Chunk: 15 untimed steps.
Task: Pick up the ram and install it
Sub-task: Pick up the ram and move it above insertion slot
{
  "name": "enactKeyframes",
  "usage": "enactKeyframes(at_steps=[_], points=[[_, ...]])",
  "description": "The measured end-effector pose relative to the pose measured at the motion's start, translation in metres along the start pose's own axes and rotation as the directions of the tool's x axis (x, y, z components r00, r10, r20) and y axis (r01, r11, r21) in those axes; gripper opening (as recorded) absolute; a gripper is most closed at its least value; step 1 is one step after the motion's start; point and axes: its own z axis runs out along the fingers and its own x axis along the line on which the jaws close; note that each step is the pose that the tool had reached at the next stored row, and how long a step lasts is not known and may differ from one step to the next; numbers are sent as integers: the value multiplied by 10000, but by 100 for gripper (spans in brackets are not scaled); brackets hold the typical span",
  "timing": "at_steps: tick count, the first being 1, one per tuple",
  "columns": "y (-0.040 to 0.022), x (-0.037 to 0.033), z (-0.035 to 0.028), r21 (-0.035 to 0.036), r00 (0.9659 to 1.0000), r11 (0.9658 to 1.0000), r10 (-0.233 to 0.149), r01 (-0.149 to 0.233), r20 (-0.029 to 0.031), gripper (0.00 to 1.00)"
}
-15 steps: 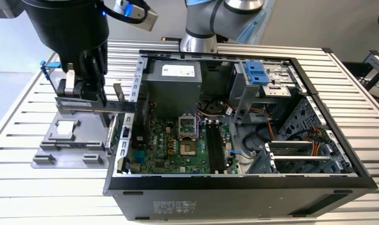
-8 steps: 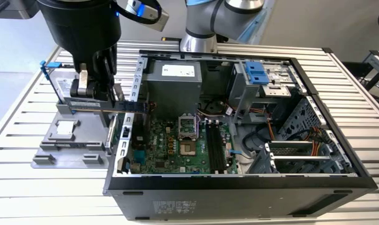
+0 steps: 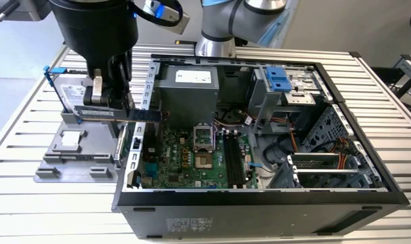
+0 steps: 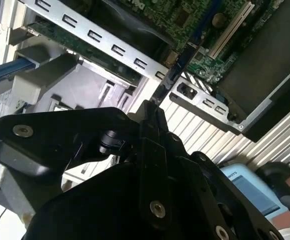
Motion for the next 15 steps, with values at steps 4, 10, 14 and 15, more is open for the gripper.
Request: enactKeyframes(at_steps=[4,10,14,15], points=[[-115,-4,-5,0,10000,10000,-1,1,-1,0],[-325,-12,-13,-1,10000,10000,0,0,-2,0],[-490,-17,-20,-1,10000,10000,0,0,-1,0],[-531,-19,-21,0,10000,10000,0,0,-1,0]])
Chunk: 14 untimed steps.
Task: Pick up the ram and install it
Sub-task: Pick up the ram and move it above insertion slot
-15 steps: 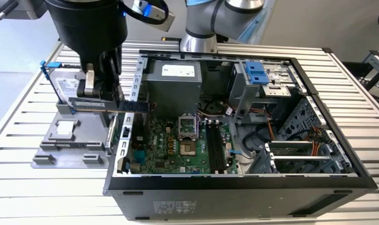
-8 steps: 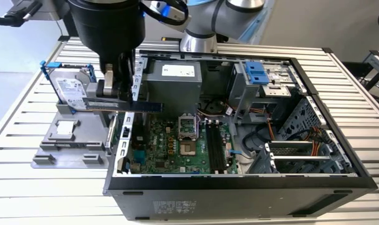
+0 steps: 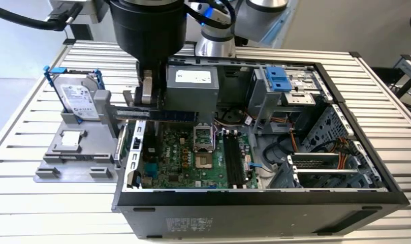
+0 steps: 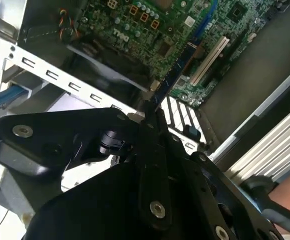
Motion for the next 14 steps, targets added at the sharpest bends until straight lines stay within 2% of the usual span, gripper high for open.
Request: enactKeyframes(at_steps=[14], points=[[-571,-20,-23,0,10000,10000,0,0,0,0]])
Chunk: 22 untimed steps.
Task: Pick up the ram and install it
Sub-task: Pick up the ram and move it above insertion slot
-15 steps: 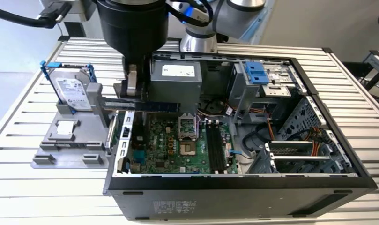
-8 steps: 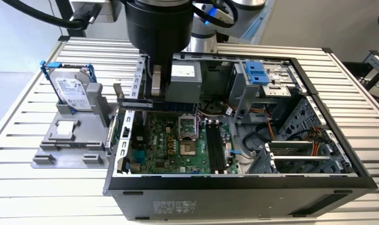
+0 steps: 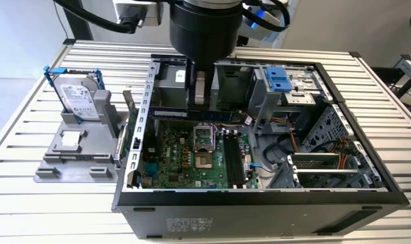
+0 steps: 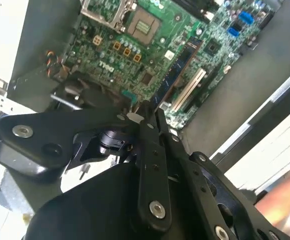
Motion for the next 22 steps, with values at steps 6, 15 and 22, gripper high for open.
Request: enactKeyframes(at_steps=[6,15,22], points=[[-247,-9,-10,-1,10000,10000,0,0,-1,0],[-588,-20,-24,-1,10000,10000,0,0,-1,0],[-831,-29,-33,-1,10000,10000,1,-1,-2,0]])
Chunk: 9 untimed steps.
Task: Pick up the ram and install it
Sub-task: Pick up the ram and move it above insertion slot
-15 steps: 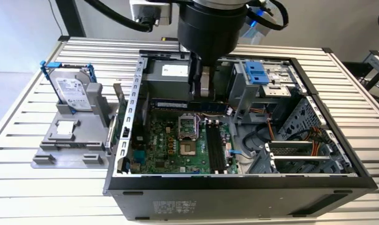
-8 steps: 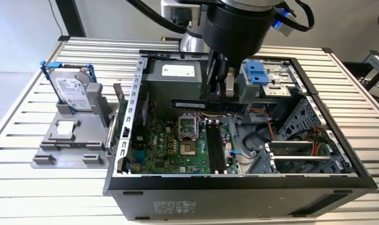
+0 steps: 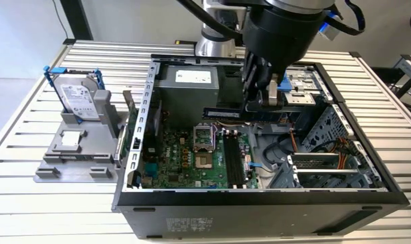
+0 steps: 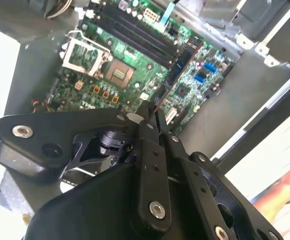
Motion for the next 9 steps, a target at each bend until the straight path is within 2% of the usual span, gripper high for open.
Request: enactKeyframes(at_steps=[3,7,9], points=[[-93,-4,-3,0,10000,10000,-1,1,0,0],[-172,-7,-7,1,10000,10000,0,0,-7,0],[-175,-6,-5,61,10000,10000,-5,5,-12,0]])
